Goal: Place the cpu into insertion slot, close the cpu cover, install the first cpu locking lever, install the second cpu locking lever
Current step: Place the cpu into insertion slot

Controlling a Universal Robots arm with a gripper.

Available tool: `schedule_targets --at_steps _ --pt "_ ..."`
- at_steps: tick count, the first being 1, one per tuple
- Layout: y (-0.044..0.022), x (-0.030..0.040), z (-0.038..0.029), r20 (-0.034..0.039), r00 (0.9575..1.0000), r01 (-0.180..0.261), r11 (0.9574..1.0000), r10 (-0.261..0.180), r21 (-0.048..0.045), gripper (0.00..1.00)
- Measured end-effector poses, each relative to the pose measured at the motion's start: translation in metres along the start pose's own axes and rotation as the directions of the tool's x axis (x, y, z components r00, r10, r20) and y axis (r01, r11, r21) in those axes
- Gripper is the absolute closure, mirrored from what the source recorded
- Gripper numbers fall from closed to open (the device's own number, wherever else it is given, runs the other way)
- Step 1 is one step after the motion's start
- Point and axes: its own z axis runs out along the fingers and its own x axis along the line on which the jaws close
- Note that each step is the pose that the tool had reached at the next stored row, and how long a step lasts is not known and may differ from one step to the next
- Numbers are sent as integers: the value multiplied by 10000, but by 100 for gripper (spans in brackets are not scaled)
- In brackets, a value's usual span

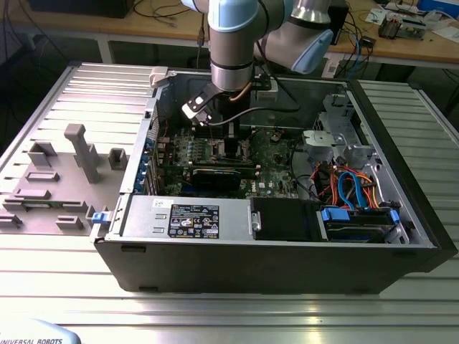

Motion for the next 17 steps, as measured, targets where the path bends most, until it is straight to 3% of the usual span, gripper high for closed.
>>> schedule_targets --at_steps 4,5,9,14,17 --pt "3 3 6 -12 10000 1 10000 -1 -13 45" --pt "1 2 3 -2 10000 0 10000 0 -4 38" --pt "1 1 -3 5 10000 0 10000 0 -1 38" --pt "7 -2 -96 7 10000 2 10000 -2 58 38" --pt "16 -4 -190 8 10000 4 9999 -4 163 38"
